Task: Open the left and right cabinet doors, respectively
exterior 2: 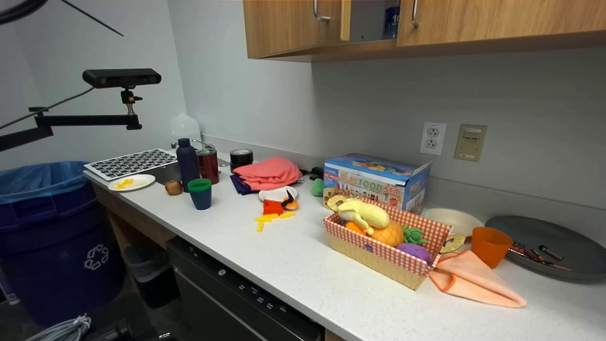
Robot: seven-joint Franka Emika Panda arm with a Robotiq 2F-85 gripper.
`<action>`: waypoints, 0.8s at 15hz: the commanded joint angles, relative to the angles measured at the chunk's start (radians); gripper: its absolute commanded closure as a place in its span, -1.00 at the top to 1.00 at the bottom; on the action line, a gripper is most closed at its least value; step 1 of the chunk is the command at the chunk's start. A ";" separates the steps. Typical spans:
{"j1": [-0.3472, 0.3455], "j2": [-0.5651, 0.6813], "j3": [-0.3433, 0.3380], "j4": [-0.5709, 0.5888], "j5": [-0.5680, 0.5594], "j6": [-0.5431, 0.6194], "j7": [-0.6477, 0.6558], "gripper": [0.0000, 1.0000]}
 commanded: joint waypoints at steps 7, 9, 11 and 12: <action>-0.067 0.011 -0.006 0.049 -0.142 0.004 0.012 1.00; -0.100 0.009 -0.032 0.060 -0.197 0.036 0.013 1.00; -0.126 0.012 -0.058 0.077 -0.236 0.075 0.014 1.00; -0.135 0.015 -0.069 0.081 -0.247 0.107 0.015 1.00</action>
